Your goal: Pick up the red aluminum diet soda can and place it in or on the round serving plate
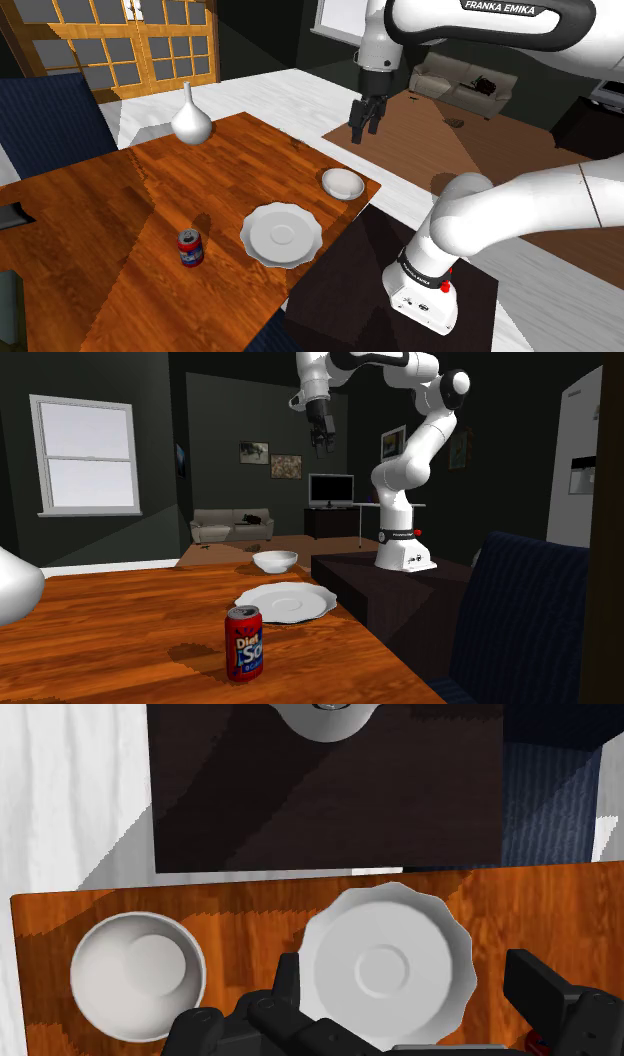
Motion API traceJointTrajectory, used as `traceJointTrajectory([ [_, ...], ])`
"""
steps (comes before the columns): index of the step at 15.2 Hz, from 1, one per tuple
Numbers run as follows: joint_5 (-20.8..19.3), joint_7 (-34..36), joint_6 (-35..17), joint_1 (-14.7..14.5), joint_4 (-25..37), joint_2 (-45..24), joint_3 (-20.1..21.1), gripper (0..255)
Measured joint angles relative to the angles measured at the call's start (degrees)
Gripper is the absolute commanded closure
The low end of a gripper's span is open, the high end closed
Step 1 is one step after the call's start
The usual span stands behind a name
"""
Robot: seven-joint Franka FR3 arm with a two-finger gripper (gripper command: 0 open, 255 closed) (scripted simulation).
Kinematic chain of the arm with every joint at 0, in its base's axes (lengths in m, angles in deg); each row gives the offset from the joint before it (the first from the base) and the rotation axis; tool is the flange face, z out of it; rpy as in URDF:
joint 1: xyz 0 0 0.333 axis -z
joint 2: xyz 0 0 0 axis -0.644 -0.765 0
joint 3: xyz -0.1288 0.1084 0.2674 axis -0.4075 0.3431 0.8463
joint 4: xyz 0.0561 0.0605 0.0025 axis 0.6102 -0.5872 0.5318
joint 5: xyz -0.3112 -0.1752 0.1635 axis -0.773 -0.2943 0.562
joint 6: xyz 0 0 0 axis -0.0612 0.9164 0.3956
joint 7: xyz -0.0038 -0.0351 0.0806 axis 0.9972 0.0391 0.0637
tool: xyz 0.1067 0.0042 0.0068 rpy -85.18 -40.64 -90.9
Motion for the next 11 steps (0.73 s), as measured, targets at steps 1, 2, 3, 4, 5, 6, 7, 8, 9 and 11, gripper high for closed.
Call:
traceJointTrajectory([
  [1,0.0,0.0,0.0,0.0,0.0,0.0,0.0,0],
  [2,0.44,0.6,-0.86,-0.22,-0.31,-0.47,0.54,0],
  [3,1.01,1.4,-2.16,-0.49,-0.8,-1.12,1.25,0],
  [4,1.57,2.21,-3.81,-0.77,-1.46,-1.93,1.99,0],
  [5,2.19,3.13,-5.54,-1.09,-1.92,-2.96,2.83,0],
  [6,2.73,3.95,-7.02,-1.36,-2.45,-3.67,3.56,0],
  [7,3.4,4.98,-8.67,-1.74,-2.9,-4.6,4.5,0],
  [8,4.02,5.99,-10.7,-2.08,-3.2,-6.09,5.46,0],
  [9,4.51,6.87,-12.26,-2.36,-3.24,-7.33,6.26,0],
  [11,5.39,8.6,-15.5,-2.89,-3.54,-9.71,7.85,0],
])
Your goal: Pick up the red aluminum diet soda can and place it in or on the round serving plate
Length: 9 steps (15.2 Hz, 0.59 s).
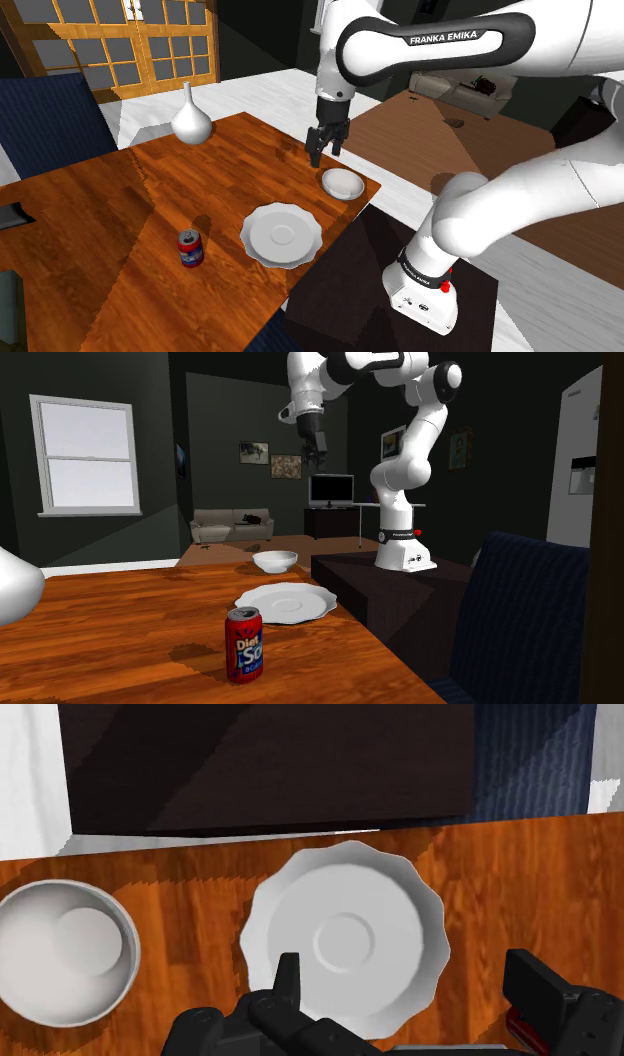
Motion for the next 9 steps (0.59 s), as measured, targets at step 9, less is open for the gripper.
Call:
traceJointTrajectory([
  [9,1.54,9.19,-16.22,-1.85,2.66,-16.41,7.77,0],
])
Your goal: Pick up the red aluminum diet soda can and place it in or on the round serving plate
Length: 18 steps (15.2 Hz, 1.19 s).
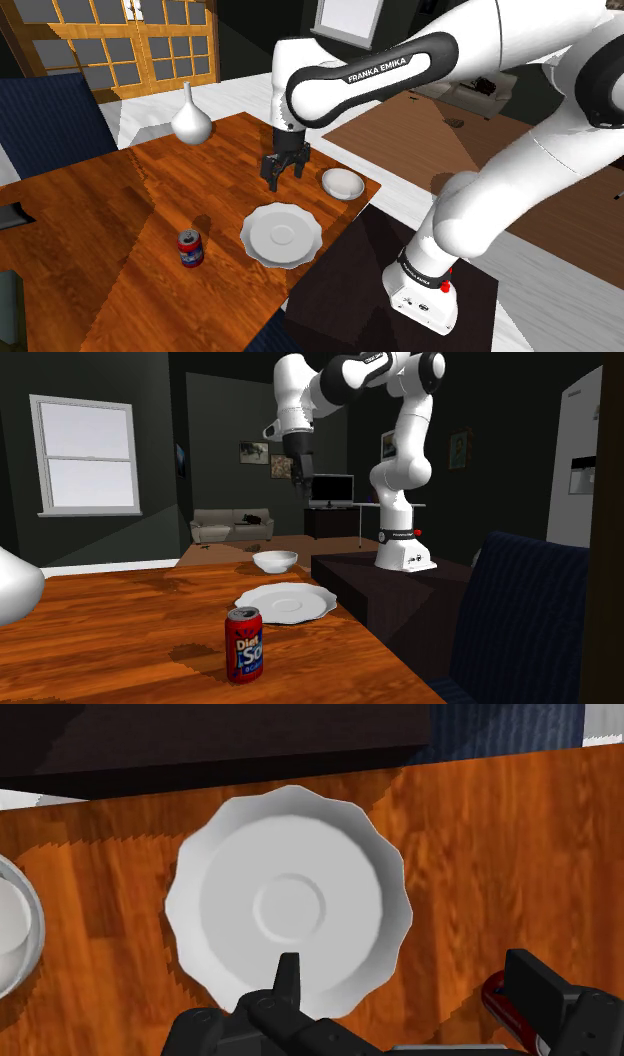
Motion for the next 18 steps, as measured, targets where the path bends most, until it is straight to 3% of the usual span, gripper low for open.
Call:
traceJointTrajectory([
  [4,-1.65,4.68,-5.67,-0.46,3.37,-8.15,2.72,0],
  [10,-7.43,13.37,-12.47,-2.03,11.17,-22.05,5.31,0],
  [18,-16.58,23.79,-16.93,-7.38,25.2,-40.2,3.81,0],
])
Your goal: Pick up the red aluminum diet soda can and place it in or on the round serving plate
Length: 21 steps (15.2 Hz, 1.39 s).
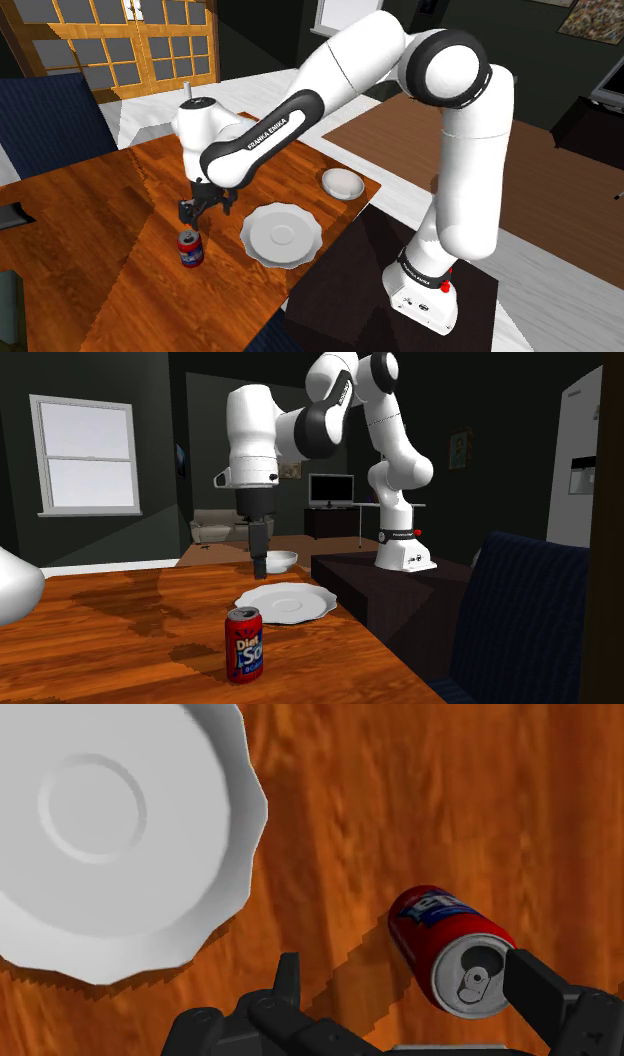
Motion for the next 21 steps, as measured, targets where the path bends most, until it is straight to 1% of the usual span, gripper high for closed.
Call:
traceJointTrajectory([
  [2,-1.62,1.8,-0.15,-1.57,4.07,-4.07,-0.8,0],
  [3,-2.5,2.84,0.13,-2.66,7.05,-6.72,-1.29,0],
  [7,-4.53,5.08,1.08,-5.57,16.1,-14.47,-2.82,0],
  [11,-5.36,5.62,-0.69,-6.27,17.45,-17.55,-3.58,0],
  [14,-5.81,5.91,-2.23,-6.53,17.36,-19.0,-3.98,0],
  [20,-5.92,5.97,-2.5,-6.65,17.65,-19.55,-4.09,0],
  [21,-5.92,5.97,-2.5,-6.65,17.65,-19.55,-4.09,255],
])
